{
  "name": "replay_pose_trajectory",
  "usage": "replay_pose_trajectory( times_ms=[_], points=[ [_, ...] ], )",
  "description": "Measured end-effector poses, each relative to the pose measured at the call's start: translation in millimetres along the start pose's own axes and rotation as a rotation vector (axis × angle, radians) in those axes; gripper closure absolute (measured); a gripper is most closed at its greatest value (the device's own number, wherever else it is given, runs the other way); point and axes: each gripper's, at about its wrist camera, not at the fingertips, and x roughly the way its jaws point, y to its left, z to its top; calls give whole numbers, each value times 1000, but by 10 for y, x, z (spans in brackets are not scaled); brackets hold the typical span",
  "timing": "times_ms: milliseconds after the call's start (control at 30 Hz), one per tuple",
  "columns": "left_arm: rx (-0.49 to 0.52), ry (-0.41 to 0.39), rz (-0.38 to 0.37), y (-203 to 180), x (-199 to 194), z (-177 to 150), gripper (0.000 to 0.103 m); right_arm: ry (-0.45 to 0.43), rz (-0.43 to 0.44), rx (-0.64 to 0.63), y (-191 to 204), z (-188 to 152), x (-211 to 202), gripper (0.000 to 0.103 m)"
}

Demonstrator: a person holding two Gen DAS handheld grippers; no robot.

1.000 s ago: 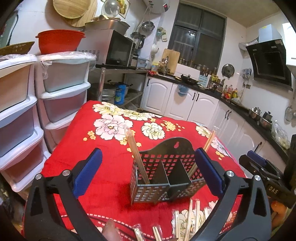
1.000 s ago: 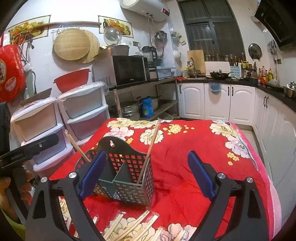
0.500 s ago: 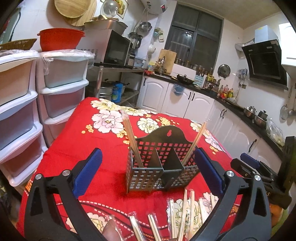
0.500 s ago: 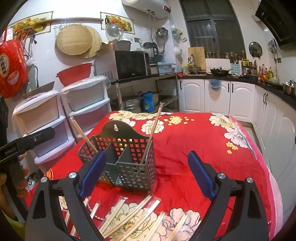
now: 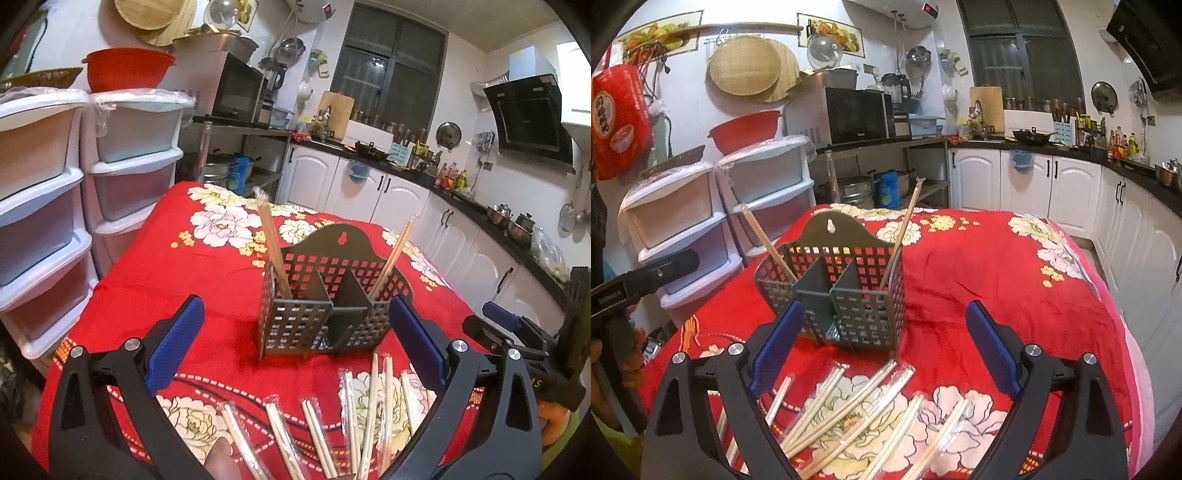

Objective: Organize utensils
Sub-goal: 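Move both tools back over the remaining wrapped chopsticks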

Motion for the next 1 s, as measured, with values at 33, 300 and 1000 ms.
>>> replay_pose_trajectory(
  times_ms=[33,300,1000],
  points=[
    [-1,3,2,10,-4,-25,12,5,-1,-2,1,-17,-1,16],
    [-43,43,9,143,-7,-228,12,43,-3,-7,1,-163,-6,16],
    [-125,183,71,517,129,-751,12,164,28,-27,74,-524,208,16]
  ],
)
